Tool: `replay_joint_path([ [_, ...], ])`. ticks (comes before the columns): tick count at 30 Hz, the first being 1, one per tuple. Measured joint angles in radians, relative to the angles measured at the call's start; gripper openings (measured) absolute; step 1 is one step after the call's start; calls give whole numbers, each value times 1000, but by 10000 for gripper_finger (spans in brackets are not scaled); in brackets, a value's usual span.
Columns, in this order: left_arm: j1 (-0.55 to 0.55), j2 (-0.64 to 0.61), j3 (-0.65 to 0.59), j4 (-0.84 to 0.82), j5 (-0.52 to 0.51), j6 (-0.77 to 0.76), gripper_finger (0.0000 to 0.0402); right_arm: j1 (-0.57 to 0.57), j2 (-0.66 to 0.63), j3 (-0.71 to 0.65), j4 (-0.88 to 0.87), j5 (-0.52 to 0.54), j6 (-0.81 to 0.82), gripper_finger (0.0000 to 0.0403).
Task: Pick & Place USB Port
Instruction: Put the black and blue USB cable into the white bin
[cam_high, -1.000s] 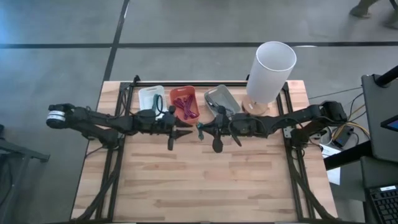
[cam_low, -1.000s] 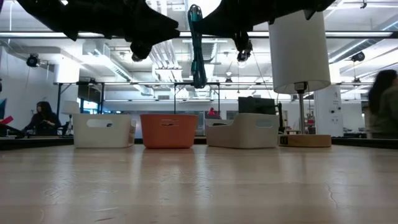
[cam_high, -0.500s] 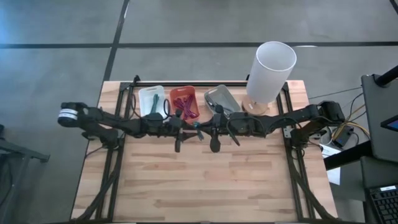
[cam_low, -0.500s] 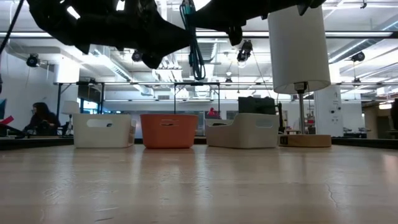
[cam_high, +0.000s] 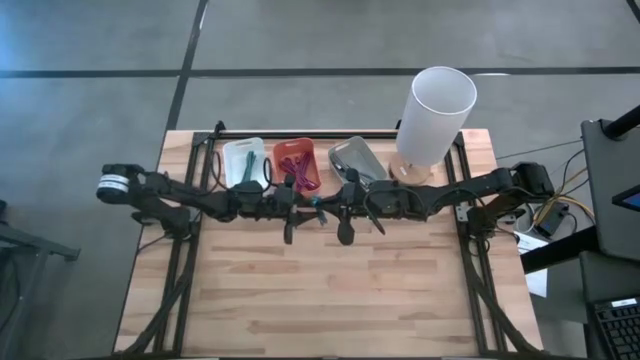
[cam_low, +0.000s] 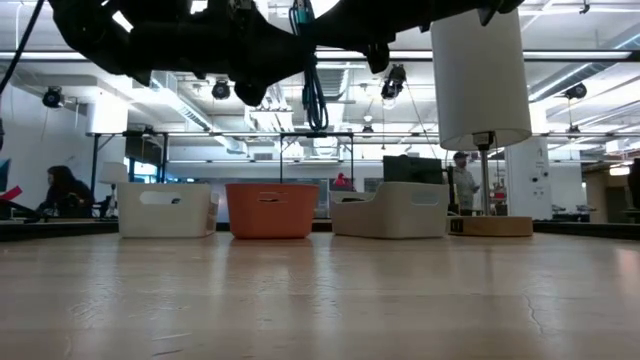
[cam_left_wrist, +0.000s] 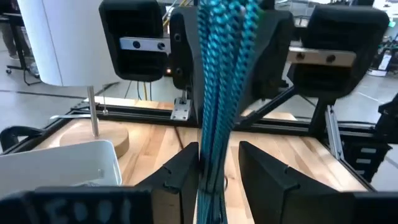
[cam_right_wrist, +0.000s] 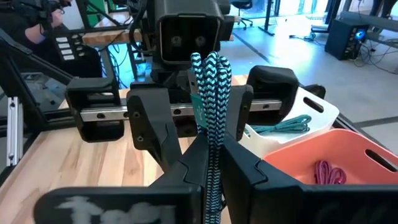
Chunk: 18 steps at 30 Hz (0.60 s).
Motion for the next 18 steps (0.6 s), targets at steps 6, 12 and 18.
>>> replay_joint_path([
  [6,-1,45,39,3,-7,25,112,0,0,6,-4,0,-9,28],
  [12,-1,62,42,1,-10,29,48,0,0,6,-24,0,38,29],
  [18,0,60,38,-12,-16,29,20,0,0,6,-43,8,18,29],
])
